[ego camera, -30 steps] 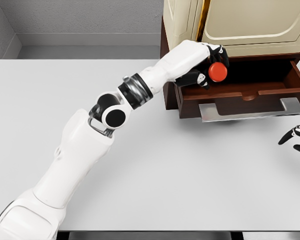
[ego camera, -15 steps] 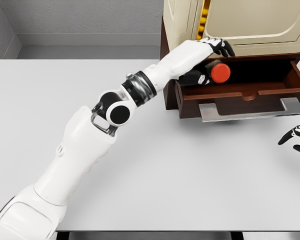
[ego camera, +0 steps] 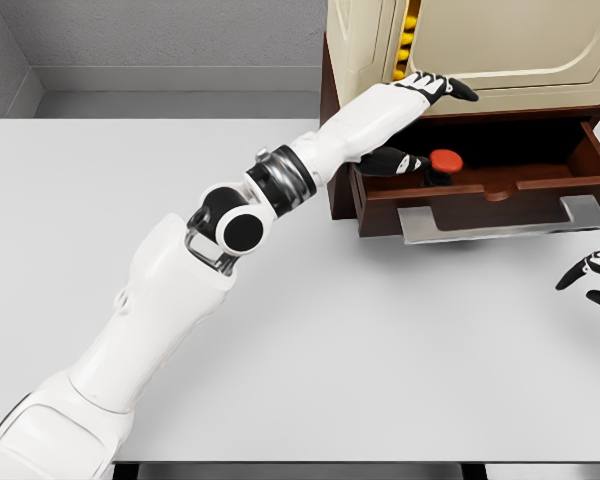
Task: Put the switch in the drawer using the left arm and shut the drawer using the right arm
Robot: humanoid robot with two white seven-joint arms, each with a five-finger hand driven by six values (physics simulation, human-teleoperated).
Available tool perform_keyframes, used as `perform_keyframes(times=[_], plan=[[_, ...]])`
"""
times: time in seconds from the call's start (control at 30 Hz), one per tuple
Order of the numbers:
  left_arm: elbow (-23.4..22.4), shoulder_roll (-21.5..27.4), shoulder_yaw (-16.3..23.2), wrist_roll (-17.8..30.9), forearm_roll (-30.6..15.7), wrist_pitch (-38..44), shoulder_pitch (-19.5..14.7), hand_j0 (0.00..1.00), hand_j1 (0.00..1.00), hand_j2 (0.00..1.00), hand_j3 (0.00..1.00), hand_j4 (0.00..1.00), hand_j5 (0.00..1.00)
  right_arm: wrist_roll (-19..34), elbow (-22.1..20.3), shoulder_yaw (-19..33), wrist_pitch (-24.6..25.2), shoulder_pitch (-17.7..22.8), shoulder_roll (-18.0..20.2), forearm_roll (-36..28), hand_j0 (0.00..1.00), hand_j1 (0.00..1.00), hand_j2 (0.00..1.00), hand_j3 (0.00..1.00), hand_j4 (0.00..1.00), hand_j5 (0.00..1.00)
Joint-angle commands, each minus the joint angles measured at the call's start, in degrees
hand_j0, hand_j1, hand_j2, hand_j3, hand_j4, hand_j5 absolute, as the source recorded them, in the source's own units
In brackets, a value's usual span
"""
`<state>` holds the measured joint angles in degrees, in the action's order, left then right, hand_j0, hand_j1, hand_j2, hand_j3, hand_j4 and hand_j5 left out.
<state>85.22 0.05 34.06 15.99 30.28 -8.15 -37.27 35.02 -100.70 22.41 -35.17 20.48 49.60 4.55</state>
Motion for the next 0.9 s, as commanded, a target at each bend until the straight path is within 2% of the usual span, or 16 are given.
perform_keyframes(times=[0.0, 0.17, 0.23, 0.3, 0.33, 0.37, 0.4, 0.5, 0.53, 0.57, 0.6, 0.63, 0.7, 0.73, 0.8, 0.87], plan=[[-0.58, -0.05, 0.13, -0.96, 2.86, -0.28, 0.0, 0.78, 0.78, 0.78, 0.78, 0.78, 0.78, -0.02, -0.02, 0.0, 0.17, 0.09, 0.06, -0.42, 0.55, 0.55, 0.55, 0.55, 0.55, 0.55], [-0.32, -0.05, 1.01, -0.96, 2.77, -0.46, 0.09, 0.82, 0.82, 0.82, 0.82, 0.82, 0.82, -0.02, -0.02, 0.0, 0.17, 0.18, 0.06, -0.42, 0.55, 0.55, 0.55, 0.55, 0.55, 0.55], [1.26, -0.05, 0.92, -0.96, 2.16, -0.72, 0.35, 0.94, 0.94, 0.94, 0.94, 0.94, 0.94, -0.02, -0.02, 0.0, 0.17, 0.26, 0.06, -0.42, 0.55, 0.55, 0.55, 0.55, 0.55, 0.55], [3.37, -0.05, 1.1, -0.79, -2.24, -0.81, 0.44, 0.95, 0.95, 0.95, 0.95, 0.95, 0.95, -0.02, -0.02, 0.0, 0.17, 0.26, 0.06, -0.42, 0.55, 0.55, 0.55, 0.55, 0.55, 0.55], [4.08, -0.05, 1.1, 0.09, -2.85, -0.72, 0.44, 0.95, 0.95, 0.95, 0.95, 0.95, 0.95, -0.02, -0.02, 0.0, 0.17, 0.26, 0.06, -0.42, 0.55, 0.55, 0.55, 0.55, 0.55, 0.55], [5.66, -0.05, 1.01, 4.39, -5.84, -0.29, 0.44, 0.95, 0.95, 0.95, 0.95, 0.95, 0.95, -0.02, -0.02, 0.0, 0.17, 0.26, 0.06, -0.42, 0.55, 0.55, 0.55, 0.55, 0.55, 0.55], [6.1, -0.05, 1.01, 6.59, -7.95, 0.07, 0.35, 0.95, 0.95, 0.95, 0.95, 0.95, 0.95, -0.02, -0.02, 0.0, 0.17, 0.26, 0.06, -0.42, 0.55, 0.55, 0.55, 0.55, 0.55, 0.55], [7.51, -0.05, 1.01, 7.3, -11.64, 2.09, 0.61, 0.95, 0.95, 0.95, 0.95, 0.95, 0.95, -0.02, -0.02, 0.0, 0.17, 0.35, 0.06, -0.42, 0.55, 0.55, 0.55, 0.55, 0.55, 0.55], [7.68, -0.05, 1.01, 7.39, -14.62, 2.18, 0.97, 0.95, 0.95, 0.95, 0.95, 0.95, 0.95, -0.02, -0.02, 0.0, 0.17, 0.35, 0.06, -0.42, 0.55, 0.55, 0.55, 0.55, 0.55, 0.55], [9.52, -0.05, 1.01, 7.48, -19.54, 4.8, 0.97, 0.95, 0.95, 0.95, 0.95, 0.95, 0.95, -0.02, -0.02, 0.0, 0.17, 0.62, -0.03, -0.42, 0.55, 0.55, 0.55, 0.55, 0.55, 0.55], [12.06, -0.05, 0.92, 7.65, -24.45, 10.67, 0.88, 0.95, 0.95, 0.95, 0.95, 0.95, 0.95, -0.02, -0.02, 0.0, 0.17, 0.62, -0.03, -0.42, 0.55, 0.55, 0.55, 0.55, 0.55, 0.55], [14.45, -0.05, 0.57, 9.93, -31.06, 19.39, -0.26, 0.95, 0.95, 0.95, 0.95, 0.95, 0.95, -0.02, -0.02, 0.0, 0.17, 0.62, -0.03, -0.42, 0.55, 0.55, 0.55, 0.55, 0.55, 0.55], [14.98, -0.05, -0.04, 10.9, -35.19, 25.55, -1.84, 0.95, 0.95, 0.95, 0.95, 0.95, 0.95, -0.02, -0.02, 0.0, 0.17, 0.62, 0.06, -0.42, 0.55, 0.55, 0.55, 0.55, 0.55, 0.55], [14.98, -0.05, -1.35, 11.08, -38.96, 28.36, -1.93, 0.95, 0.95, 0.95, 0.95, 0.95, 0.95, -0.02, -0.02, 0.0, 0.17, 0.7, 0.06, -0.42, 0.55, 0.55, 0.55, 0.55, 0.55, 0.55], [14.98, 1.0, -1.71, 11.87, -43.72, 36.27, -3.08, 0.95, 0.95, 0.95, 0.95, 0.95, 0.95, -0.02, -0.02, 0.0, 0.17, 0.7, -0.03, -0.42, 0.55, 0.55, 0.55, 0.55, 0.55, 0.55], [14.98, 1.36, -1.89, 12.31, -44.51, 43.15, -3.16, 0.95, 0.95, 0.95, 0.95, 0.95, 0.95, -0.02, -0.02, 0.09, 0.17, 0.62, 0.06, -0.42, 0.55, 0.55, 0.55, 0.55, 0.55, 0.55]])
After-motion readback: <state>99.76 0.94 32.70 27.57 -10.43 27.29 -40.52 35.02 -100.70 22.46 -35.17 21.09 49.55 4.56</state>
